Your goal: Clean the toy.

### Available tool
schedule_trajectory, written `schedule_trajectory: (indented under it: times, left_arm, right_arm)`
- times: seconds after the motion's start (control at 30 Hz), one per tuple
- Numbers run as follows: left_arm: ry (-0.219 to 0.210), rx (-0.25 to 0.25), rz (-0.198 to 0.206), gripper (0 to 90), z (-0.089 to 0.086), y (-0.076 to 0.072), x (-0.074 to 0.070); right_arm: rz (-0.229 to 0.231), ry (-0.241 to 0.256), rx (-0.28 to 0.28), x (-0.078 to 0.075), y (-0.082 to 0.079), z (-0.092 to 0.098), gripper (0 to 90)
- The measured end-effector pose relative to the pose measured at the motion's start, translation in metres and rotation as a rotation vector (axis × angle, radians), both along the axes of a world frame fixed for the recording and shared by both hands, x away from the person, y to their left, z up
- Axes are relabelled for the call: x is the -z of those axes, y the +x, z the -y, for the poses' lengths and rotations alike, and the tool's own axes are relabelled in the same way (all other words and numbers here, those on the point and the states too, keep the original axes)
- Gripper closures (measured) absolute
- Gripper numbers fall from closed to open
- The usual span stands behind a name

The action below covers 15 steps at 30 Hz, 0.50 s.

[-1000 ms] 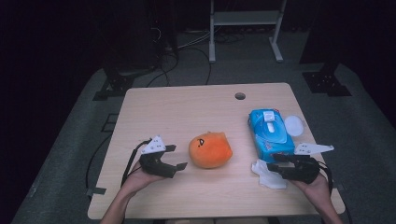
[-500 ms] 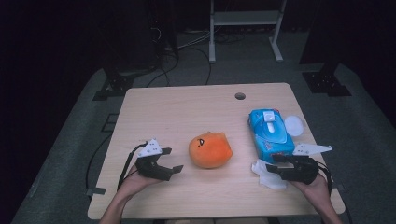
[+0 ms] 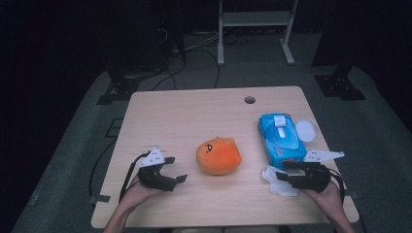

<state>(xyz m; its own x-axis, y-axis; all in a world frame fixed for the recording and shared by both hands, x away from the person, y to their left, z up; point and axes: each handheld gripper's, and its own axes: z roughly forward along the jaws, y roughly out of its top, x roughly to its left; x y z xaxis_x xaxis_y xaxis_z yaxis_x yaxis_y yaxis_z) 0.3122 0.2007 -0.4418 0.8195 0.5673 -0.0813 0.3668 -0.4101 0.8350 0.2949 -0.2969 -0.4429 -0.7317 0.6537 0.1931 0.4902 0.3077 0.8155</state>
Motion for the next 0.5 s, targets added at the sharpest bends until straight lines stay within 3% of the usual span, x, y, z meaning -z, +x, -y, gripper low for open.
schedule_trajectory:
  times: [0.5]
  left_arm:
    - [0.009,-0.028,-0.029,14.4,-0.003,0.001,0.018]
  right_arm:
    - [-0.009,-0.006,-0.017,0.006,0.000,-0.006,36.3]
